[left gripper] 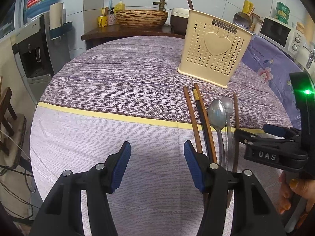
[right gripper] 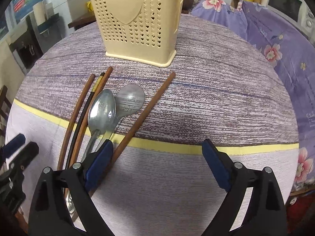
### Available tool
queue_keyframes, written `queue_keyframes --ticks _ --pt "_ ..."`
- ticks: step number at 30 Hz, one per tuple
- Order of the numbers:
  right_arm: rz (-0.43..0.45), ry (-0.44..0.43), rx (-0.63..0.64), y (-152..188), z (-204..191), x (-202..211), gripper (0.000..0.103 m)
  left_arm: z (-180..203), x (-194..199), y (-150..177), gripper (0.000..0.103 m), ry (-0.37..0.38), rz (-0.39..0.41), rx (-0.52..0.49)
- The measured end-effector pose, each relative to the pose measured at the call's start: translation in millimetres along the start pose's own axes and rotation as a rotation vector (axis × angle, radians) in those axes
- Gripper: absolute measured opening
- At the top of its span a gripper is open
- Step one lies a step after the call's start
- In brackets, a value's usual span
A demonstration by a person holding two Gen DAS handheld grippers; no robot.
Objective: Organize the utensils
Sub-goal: 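Return both open tools toward the remaining chopsticks and spoons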
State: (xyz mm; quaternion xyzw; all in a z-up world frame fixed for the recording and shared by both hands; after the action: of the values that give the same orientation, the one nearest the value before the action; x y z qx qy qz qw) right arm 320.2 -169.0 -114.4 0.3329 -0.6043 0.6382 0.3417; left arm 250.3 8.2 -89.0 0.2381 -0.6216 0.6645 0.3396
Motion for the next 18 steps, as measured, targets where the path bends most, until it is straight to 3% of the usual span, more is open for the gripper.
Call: queue_keyframes --ticks 5,10,18 --pt "-0.019 0.031 0.008 7 24 6 0.09 2 -2 -1 0.056 0.012 -0.006 0.001" --pt "-0.008 -0.096 -0.141 8 36 7 0.09 15 -8 -3 0.055 0.037 -0.026 -0.022" --pt "0.023 -0.086 -0.131 8 22 9 0.09 38 -25 -2 0.049 0.042 -0.067 -0.095"
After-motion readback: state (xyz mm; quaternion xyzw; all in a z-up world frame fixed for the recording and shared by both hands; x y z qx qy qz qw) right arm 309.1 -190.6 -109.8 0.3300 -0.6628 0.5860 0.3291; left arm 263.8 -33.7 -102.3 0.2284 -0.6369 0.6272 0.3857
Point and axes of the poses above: each gripper's, at about its wrist camera, not at the fingertips, and x roughly against the way its jaws point, z to its right, y to its underside, the point moved 7 cm from there along -x, roughly the way its jaws point, and after that the axes turned 1 degree about x, right-handed, at the moved point
